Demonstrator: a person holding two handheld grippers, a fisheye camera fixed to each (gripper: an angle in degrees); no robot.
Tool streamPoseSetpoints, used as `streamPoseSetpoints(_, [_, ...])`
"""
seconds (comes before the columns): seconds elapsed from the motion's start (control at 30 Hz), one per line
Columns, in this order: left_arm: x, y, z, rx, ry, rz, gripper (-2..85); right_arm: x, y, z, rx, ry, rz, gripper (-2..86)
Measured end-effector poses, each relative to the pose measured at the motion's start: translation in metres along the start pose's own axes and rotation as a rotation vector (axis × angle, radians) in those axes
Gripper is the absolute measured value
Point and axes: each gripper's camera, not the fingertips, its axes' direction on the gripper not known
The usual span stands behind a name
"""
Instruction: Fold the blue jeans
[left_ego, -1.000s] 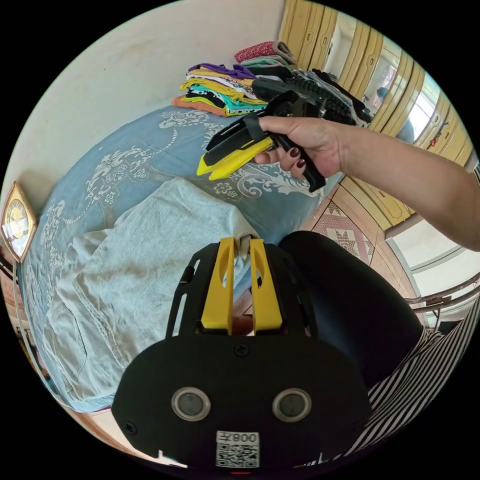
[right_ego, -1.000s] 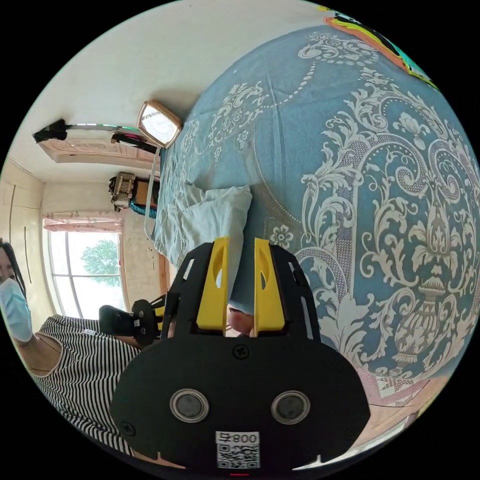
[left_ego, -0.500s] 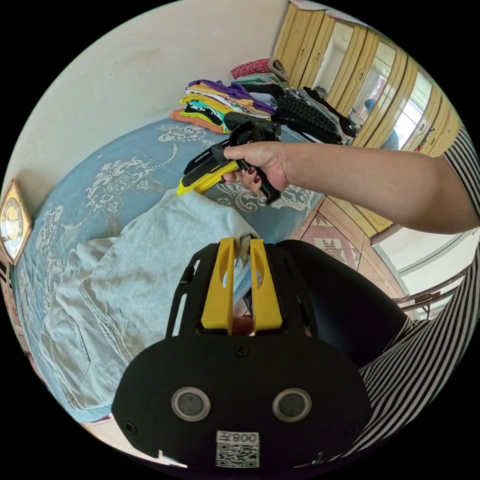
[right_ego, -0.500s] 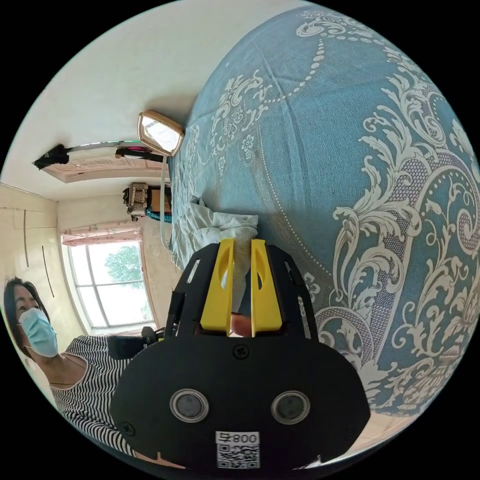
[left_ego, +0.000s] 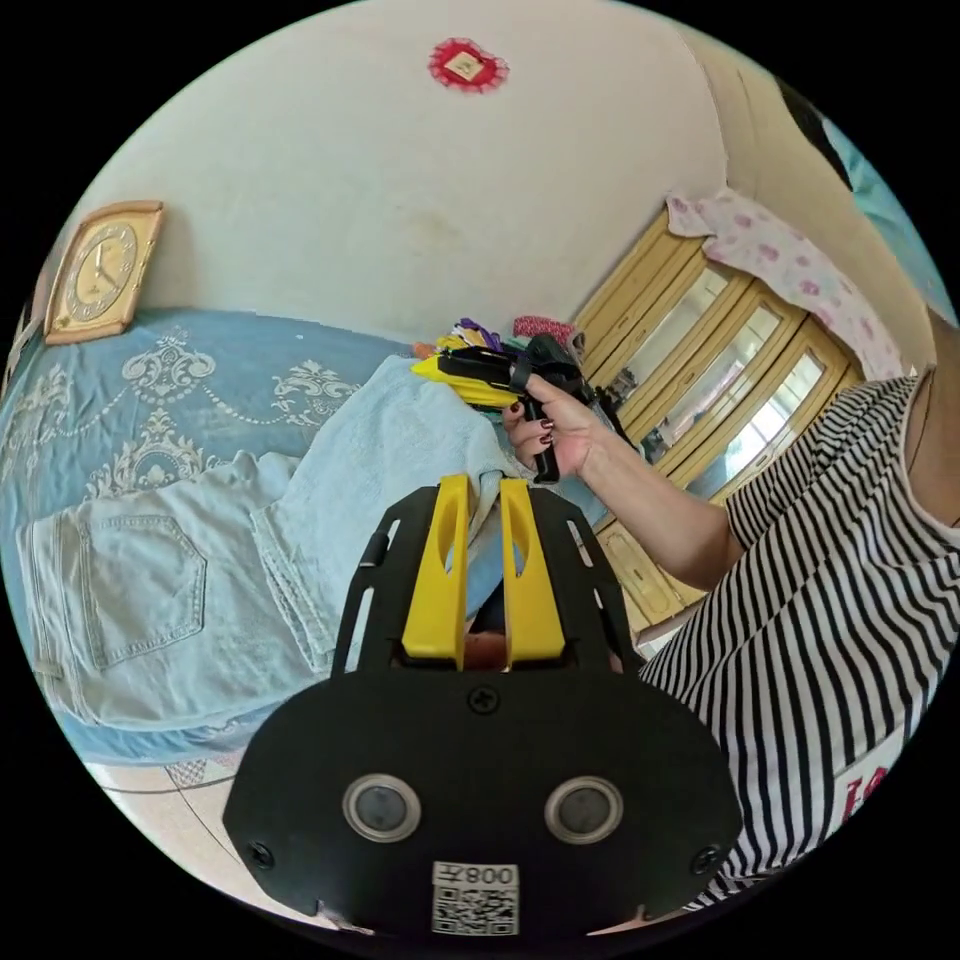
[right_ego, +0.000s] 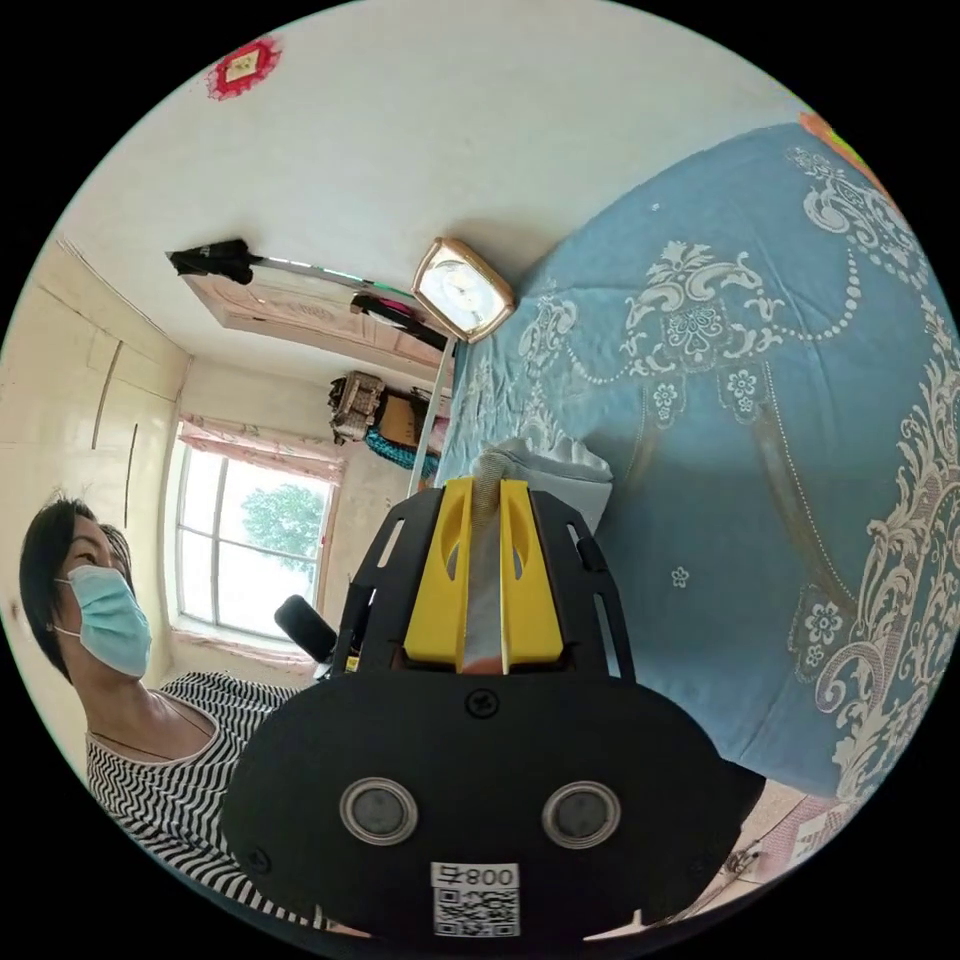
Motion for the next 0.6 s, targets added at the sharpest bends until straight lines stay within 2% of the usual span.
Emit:
streamPoseSetpoints(0.27, [-0.131, 0.069, -0.170, 0.246, -0.099, -0.210, 5.6, -0.112, -0.040, 0.176, -0.124, 0.016, -0.123, 3.9])
streamPoseSetpoints(0.43, [-0.206, 0.110, -0.229, 0.276, -0.164, -0.356, 5.7, -0.150, -0.059, 0.306, -0.222, 0.093, -0.128, 4.2])
streamPoseSetpoints(0.6, [-0.263, 0.141, -0.268, 0.271, -0.222, -0.438, 5.6, -0.173, -0.071, 0.395, -0.285, 0.162, -0.117, 4.6])
